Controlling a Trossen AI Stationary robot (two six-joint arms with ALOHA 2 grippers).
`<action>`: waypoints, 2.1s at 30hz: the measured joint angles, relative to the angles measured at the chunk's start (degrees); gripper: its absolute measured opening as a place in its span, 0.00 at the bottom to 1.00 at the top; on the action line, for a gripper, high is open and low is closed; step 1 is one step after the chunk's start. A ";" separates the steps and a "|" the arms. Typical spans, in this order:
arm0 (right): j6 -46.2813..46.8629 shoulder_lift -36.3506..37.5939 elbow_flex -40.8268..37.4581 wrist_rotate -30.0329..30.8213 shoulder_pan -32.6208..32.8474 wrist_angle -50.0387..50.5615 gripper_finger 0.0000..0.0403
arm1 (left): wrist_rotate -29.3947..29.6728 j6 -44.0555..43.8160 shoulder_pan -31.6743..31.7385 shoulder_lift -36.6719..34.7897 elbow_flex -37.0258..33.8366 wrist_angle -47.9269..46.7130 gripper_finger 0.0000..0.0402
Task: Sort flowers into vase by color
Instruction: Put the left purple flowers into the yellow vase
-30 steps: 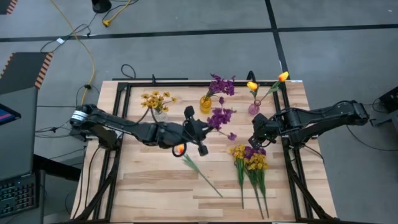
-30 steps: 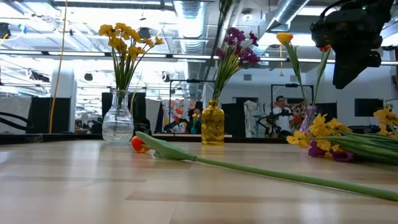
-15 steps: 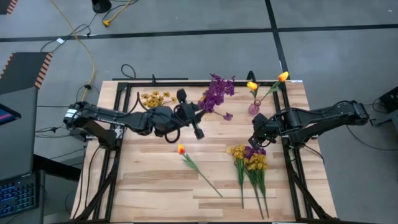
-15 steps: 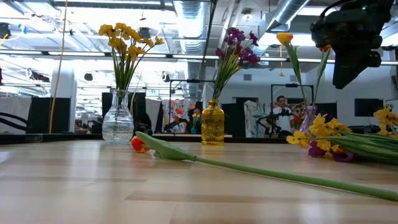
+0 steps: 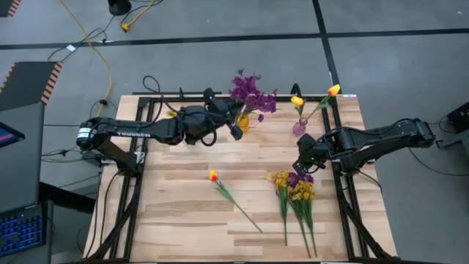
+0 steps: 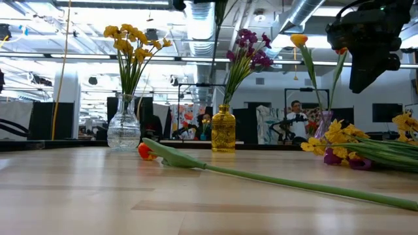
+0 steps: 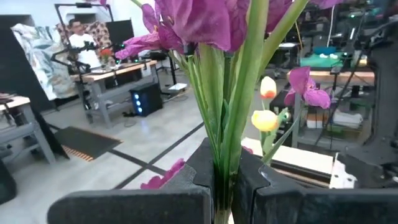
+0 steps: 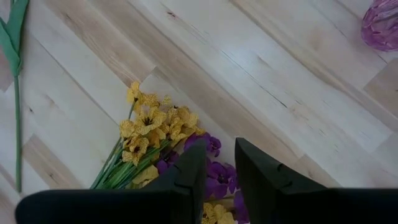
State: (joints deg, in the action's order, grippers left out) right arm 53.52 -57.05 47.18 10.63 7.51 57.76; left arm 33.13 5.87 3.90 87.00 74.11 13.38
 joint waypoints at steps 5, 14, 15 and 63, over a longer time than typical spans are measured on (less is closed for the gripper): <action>-0.02 -0.01 0.00 0.00 0.00 0.00 0.28 | -3.61 -0.16 2.59 1.00 0.00 0.76 0.01; -0.02 0.01 0.00 2.56 0.00 0.02 0.28 | -4.11 -1.25 7.31 2.65 -0.07 1.92 0.01; -0.02 0.01 0.00 2.58 0.00 0.04 0.28 | -4.03 -1.69 7.62 3.29 -0.07 3.45 0.01; -0.02 -0.01 0.00 2.78 -0.02 0.07 0.28 | -3.66 -3.61 11.02 12.55 -2.29 15.71 0.05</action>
State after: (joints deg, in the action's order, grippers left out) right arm 53.49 -57.06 47.18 13.41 7.49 57.82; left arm 29.47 2.26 14.92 99.55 71.81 29.09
